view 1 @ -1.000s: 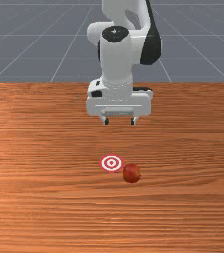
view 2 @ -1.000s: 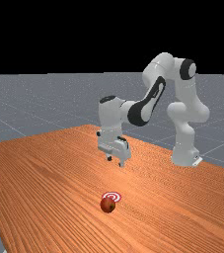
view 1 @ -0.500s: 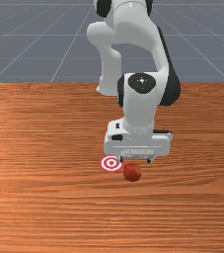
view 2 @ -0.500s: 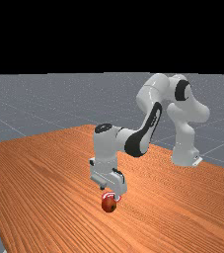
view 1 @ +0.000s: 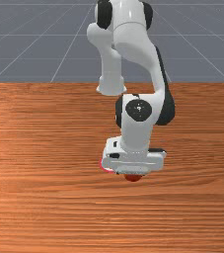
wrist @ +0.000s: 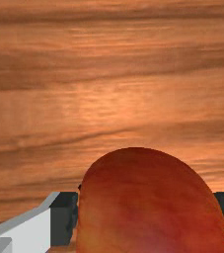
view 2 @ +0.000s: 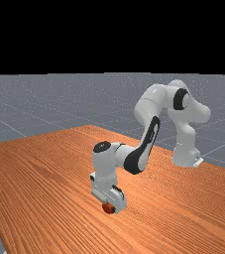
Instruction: Pick the apple to the marker
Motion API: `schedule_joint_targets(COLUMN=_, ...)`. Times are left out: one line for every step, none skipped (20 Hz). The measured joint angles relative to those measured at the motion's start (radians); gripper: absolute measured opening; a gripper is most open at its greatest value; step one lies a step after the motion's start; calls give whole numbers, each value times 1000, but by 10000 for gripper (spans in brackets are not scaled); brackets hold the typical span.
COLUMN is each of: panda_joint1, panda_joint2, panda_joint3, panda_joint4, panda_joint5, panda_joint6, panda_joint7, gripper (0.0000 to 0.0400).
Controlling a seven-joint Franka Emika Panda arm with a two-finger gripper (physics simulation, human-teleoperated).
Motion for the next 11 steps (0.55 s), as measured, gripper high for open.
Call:
schedule_joint_targets(panda_joint1=2, panda_joint2=2, panda_joint3=1, panda_joint4=4, panda_joint5=1, panda_joint6=1, panda_joint7=5, gripper=302)
schedule_joint_targets(panda_joint1=4, panda_joint2=3, panda_joint3=-1, panda_joint4=5, panda_joint5=2, panda_joint6=1, panda_joint7=12, gripper=294)
schedule_joint_targets(panda_joint1=4, panda_joint2=2, panda_joint3=-2, panda_joint4=3, panda_joint5=3, panda_joint6=1, panda_joint7=15, gripper=294)
schedule_joint_targets(panda_joint1=4, panda_joint2=-1, panda_joint3=-3, panda_joint4=-2, panda_joint5=4, panda_joint6=-1, panda_joint7=18, gripper=294)
schedule_joint_targets(panda_joint1=3, panda_joint2=-8, panda_joint3=-4, panda_joint4=-11, panda_joint5=3, panda_joint6=-8, panda_joint7=17, gripper=294)
schedule_joint_targets(panda_joint1=1, panda_joint2=-21, panda_joint3=-5, panda_joint4=-28, panda_joint5=4, panda_joint6=-13, panda_joint7=15, gripper=294)
schedule_joint_targets(panda_joint1=0, panda_joint2=-45, panda_joint3=-8, panda_joint4=-71, panda_joint5=5, panda_joint6=-7, panda_joint7=12, gripper=294)
schedule_joint_targets(panda_joint1=-2, panda_joint2=-69, panda_joint3=-15, panda_joint4=-116, panda_joint5=3, panda_joint6=0, panda_joint7=12, gripper=294)
schedule_joint_targets(panda_joint1=-6, panda_joint2=-84, panda_joint3=-24, panda_joint4=-149, panda_joint5=0, panda_joint6=8, panda_joint7=13, gripper=294)
schedule_joint_targets(panda_joint1=-12, panda_joint2=-92, panda_joint3=-36, panda_joint4=-171, panda_joint5=-4, panda_joint6=14, panda_joint7=14, gripper=294)
schedule_joint_targets(panda_joint1=-18, panda_joint2=-97, panda_joint3=-46, panda_joint4=-183, panda_joint5=-7, panda_joint6=18, panda_joint7=15, gripper=294)
